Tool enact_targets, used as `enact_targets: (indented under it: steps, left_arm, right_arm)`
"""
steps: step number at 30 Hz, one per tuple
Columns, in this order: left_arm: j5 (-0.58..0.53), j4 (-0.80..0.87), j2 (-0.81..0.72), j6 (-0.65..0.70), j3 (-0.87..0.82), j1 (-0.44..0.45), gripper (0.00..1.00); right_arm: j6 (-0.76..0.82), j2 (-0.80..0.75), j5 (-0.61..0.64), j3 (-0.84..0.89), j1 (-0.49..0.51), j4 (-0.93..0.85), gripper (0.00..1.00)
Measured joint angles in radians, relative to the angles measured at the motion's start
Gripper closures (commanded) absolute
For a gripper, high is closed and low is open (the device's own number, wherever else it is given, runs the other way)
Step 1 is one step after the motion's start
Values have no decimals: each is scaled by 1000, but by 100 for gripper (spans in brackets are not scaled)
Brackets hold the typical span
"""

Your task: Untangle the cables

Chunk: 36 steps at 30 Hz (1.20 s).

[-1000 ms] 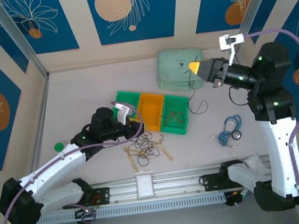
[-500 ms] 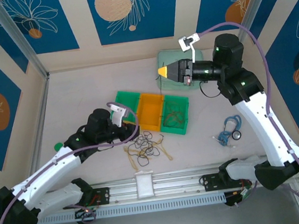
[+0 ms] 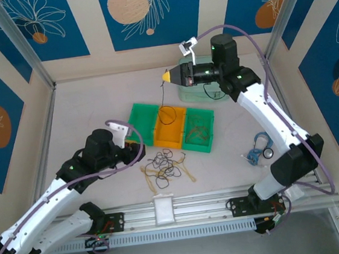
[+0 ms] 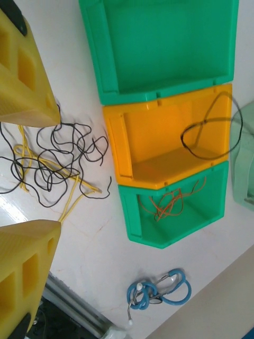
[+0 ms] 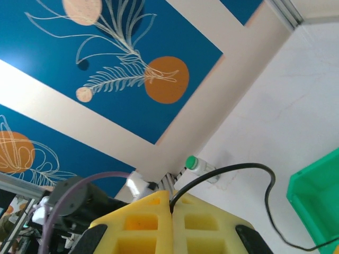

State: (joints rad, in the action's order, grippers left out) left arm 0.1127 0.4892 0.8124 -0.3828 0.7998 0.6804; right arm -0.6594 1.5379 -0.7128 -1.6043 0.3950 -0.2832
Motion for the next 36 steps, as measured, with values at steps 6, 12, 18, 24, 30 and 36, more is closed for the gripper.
enact_targets:
  steps: [6,12,18,24,30,36]
  left_arm:
    - [-14,25,-7,8,0,-15,50]
    - [-13,24,18,19,0,-26,50]
    - [-10,30,58,25,4,-30,51]
    - [-10,43,68,26,10,-31,51]
    - [-10,53,68,26,10,-31,51]
    - [-10,53,68,26,10,-35,50]
  right_arm:
    - [1,60,6,53,-11,5,100]
    - [43,122,23,52,-4,-54,100]
    - [189,261,241,-37,73,-288,100]
    - [321,392,550,-154,185,-490,98]
    - [389,510,815,-244,251,-628,97]
    - [405,567,945,-255,249,-694,89]
